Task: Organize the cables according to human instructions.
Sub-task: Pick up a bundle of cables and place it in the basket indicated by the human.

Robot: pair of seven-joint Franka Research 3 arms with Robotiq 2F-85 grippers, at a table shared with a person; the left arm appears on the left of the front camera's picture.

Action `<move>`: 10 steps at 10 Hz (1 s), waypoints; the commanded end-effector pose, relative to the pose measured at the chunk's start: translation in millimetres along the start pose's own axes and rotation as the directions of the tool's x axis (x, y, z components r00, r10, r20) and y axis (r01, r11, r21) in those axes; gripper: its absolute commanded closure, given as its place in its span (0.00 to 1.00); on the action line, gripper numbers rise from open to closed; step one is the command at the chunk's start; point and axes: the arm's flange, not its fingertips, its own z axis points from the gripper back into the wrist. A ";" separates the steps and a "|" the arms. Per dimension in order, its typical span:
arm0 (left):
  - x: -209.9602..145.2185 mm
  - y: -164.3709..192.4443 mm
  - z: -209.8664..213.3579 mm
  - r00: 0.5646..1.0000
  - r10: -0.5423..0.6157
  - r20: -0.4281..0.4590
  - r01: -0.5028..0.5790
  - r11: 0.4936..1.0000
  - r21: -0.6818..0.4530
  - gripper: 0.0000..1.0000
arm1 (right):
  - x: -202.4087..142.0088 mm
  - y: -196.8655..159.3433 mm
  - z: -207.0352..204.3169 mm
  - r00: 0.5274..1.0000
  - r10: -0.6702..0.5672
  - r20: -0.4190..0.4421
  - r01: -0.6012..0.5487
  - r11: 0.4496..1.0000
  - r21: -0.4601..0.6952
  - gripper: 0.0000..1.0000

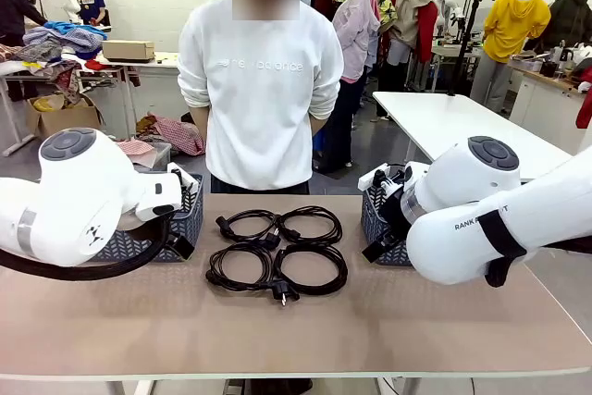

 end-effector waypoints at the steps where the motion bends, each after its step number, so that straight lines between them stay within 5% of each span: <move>1: -0.2 1.1 0.2 1.000 0.002 0.000 -0.002 1.000 0.001 0.00 | 0.0 0.0 0.0 1.000 0.000 0.000 0.000 1.000 0.000 0.00; 10: -1.0 3.8 8.4 0.999 -0.020 0.026 0.020 1.000 -0.013 0.00 | 6.3 -10.0 11.1 0.999 0.027 0.030 -0.027 0.999 0.024 0.00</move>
